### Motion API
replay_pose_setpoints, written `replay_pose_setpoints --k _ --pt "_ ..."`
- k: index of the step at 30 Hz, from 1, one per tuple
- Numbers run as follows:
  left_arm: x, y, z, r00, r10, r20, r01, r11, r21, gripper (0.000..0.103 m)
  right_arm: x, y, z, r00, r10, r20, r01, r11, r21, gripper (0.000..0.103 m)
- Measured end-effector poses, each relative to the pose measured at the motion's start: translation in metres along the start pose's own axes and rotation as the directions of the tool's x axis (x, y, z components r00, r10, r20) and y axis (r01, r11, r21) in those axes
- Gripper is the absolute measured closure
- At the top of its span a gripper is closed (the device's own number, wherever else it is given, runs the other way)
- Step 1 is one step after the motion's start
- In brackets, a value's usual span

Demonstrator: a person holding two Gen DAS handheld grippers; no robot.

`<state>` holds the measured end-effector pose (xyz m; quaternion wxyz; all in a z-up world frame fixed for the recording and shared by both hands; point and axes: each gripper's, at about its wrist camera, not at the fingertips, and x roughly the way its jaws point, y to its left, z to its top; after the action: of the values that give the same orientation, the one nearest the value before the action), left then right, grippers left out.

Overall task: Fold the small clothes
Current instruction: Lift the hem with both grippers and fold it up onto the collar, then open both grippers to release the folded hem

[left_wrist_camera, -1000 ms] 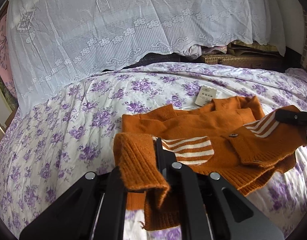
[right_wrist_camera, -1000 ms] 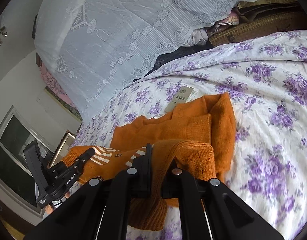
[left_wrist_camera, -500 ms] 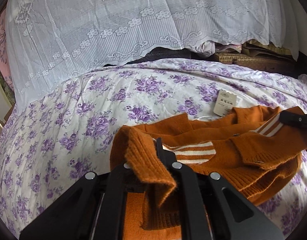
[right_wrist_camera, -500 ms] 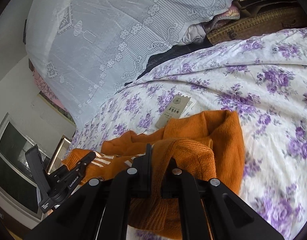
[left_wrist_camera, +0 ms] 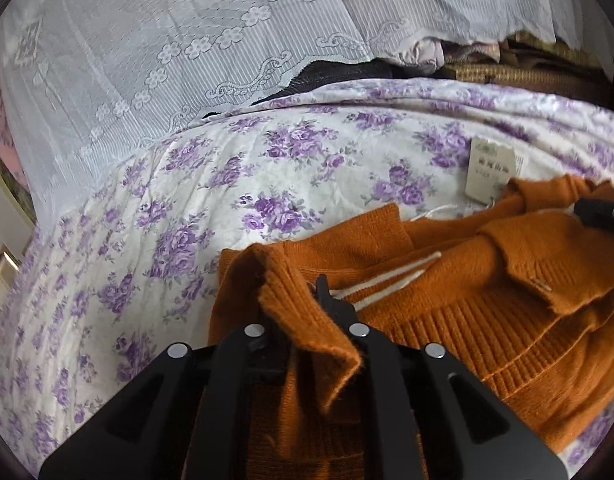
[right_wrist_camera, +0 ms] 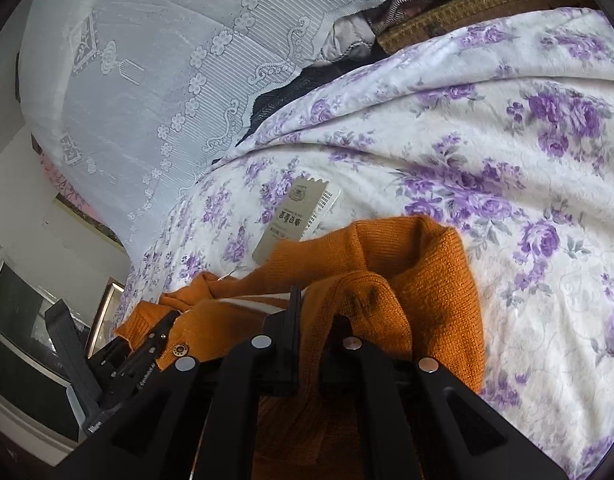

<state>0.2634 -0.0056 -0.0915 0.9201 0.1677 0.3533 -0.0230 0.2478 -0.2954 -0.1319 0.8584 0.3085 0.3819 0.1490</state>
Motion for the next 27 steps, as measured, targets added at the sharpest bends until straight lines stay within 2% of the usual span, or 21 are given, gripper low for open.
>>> replay_pose_setpoints --k 4,5,6,7,8,9,10,13,15,17,19,21,24,27 --pt "-0.001 0.003 -0.001 1.0 -0.018 -0.006 0.018 1.0 -0.015 0.089 -0.006 0.001 -0.001 0.999 0.035 0.006 -0.035 0.999 -0.002 0.088" --pt "-0.003 0.006 -0.002 0.999 -0.031 -0.004 0.031 0.999 -0.026 0.087 -0.01 0.001 -0.001 0.999 0.041 0.015 -0.041 0.999 -0.002 0.079" --pt "-0.005 0.008 -0.003 0.999 -0.039 0.0 0.039 0.999 -0.036 0.079 -0.017 0.003 -0.002 0.998 0.044 0.033 -0.044 0.999 -0.01 0.073" --pt "-0.008 0.011 -0.003 0.999 -0.041 0.009 0.041 0.998 -0.044 0.061 -0.023 0.005 -0.003 0.998 0.044 0.048 -0.043 0.999 -0.021 0.064" --pt "-0.013 0.014 -0.004 0.999 -0.035 0.028 0.036 0.998 -0.056 0.048 -0.028 0.007 -0.003 0.997 0.04 0.062 -0.038 0.999 -0.036 0.06" --pt "-0.018 0.018 -0.004 0.998 -0.028 0.05 0.031 0.997 -0.071 0.025 -0.034 0.01 -0.003 0.997 0.031 0.077 -0.027 0.998 -0.052 0.059" --pt "-0.026 0.023 -0.005 0.996 -0.023 0.086 0.031 0.995 -0.093 0.016 -0.039 0.013 -0.004 0.995 0.018 0.094 -0.011 0.997 -0.072 0.059" --pt "-0.036 0.034 -0.006 0.991 -0.051 0.122 0.066 0.99 -0.125 0.016 -0.052 0.019 -0.004 0.99 0.0 0.138 0.014 0.995 -0.097 0.059" --pt "-0.038 0.041 -0.006 0.991 -0.044 0.122 0.062 0.987 -0.146 0.016 -0.058 0.025 -0.005 0.988 -0.002 0.154 0.021 0.992 -0.122 0.059" --pt "-0.045 0.051 -0.008 0.989 -0.058 0.137 0.083 0.98 -0.182 0.016 -0.063 0.034 -0.008 0.988 0.018 0.155 0.007 0.987 -0.159 0.068" --pt "-0.053 0.061 -0.011 0.983 -0.1 0.154 0.13 0.971 -0.202 0.016 -0.067 0.049 -0.014 0.991 0.063 0.117 -0.034 0.973 -0.23 0.075" --pt "-0.062 0.063 -0.016 0.978 -0.132 0.164 0.16 0.972 -0.171 0.016 -0.069 0.067 -0.024 0.993 0.089 0.071 -0.063 0.947 -0.315 0.075" --pt "-0.066 0.054 -0.023 0.974 -0.165 0.156 0.179 0.98 -0.081 0.016 -0.065 0.092 -0.045 0.996 0.084 -0.011 -0.08 0.895 -0.44 0.077" --pt "-0.075 0.04 -0.032 0.954 -0.253 0.159 0.25 0.968 0.037 0.016 -0.056 0.108 -0.065 0.995 0.057 -0.086 -0.093 0.85 -0.519 0.077"
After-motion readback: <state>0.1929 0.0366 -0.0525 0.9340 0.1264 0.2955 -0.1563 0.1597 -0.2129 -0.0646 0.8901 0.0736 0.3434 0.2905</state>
